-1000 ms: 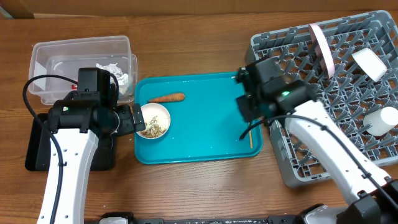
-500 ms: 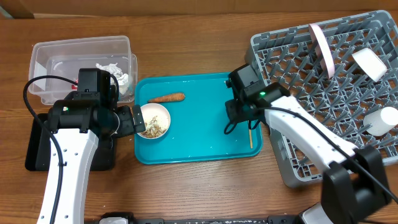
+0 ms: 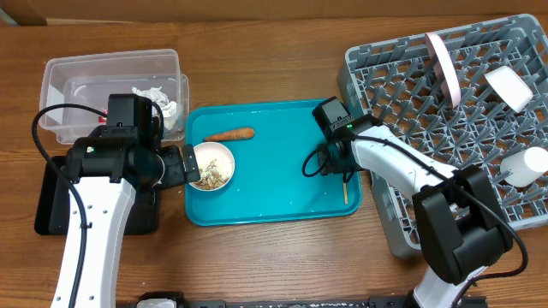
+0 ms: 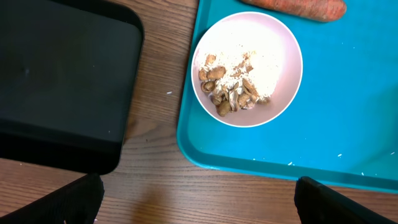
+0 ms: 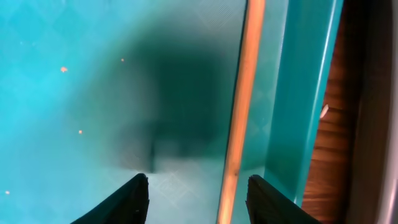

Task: Sort waste into correct bins and load items into the dishwasher
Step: 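Lift the chopsticks and carry them into the dish rack with right gripper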

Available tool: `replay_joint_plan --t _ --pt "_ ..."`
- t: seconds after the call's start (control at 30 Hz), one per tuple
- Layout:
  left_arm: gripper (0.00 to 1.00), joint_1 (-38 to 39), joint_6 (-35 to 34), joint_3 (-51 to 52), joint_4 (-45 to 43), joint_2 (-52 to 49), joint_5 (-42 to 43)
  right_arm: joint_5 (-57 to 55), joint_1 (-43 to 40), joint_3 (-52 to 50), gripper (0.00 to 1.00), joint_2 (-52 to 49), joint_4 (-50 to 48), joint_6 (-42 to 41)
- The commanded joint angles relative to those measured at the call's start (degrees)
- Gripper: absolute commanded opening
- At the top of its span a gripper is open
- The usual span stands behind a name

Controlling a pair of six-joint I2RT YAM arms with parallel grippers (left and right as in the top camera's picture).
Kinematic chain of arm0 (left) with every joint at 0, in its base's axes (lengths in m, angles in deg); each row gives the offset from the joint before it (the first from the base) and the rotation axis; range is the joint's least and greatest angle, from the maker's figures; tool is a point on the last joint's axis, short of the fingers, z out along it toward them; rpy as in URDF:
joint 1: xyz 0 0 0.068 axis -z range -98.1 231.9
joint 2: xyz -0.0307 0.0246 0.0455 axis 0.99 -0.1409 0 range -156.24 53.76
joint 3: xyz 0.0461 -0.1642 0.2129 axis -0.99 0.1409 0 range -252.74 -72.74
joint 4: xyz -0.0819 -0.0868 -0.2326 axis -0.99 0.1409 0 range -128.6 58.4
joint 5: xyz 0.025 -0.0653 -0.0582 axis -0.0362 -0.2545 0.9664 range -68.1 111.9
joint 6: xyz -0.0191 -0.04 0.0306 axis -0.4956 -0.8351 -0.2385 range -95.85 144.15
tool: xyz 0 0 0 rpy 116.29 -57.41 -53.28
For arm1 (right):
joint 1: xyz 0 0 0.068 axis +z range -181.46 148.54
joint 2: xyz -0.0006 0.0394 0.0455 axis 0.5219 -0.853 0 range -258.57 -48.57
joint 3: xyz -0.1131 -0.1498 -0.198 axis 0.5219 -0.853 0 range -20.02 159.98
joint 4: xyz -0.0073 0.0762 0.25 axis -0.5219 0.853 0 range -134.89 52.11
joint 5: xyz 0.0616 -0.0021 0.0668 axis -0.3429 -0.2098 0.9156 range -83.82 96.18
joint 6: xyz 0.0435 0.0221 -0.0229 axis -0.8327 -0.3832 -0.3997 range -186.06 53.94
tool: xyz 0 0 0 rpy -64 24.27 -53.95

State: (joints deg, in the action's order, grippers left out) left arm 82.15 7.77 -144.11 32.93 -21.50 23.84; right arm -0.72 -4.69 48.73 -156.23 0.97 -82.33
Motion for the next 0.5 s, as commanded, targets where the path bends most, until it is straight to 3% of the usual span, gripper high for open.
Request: replay_joint_plan --t 0.0,0.23,0.3,0.47 --pt "1.00 -0.2 -0.4 0.3 0.1 0.5 0.7 -1.0 -0.3 -0.2 0.53 -0.9 -0.2 -0.5" --pt "1.00 -0.2 -0.4 0.3 0.4 0.5 0.6 -0.5 -0.3 -0.2 0.53 -4.3 0.5 -0.5" --pt "1.00 -0.2 -0.4 0.3 0.4 0.5 0.7 -0.3 -0.3 -0.2 0.47 -4.6 0.5 -0.5" --pt "1.00 -0.2 -0.4 0.3 0.4 0.5 0.7 0.0 -0.3 -0.2 0.17 -4.6 0.7 -0.5"
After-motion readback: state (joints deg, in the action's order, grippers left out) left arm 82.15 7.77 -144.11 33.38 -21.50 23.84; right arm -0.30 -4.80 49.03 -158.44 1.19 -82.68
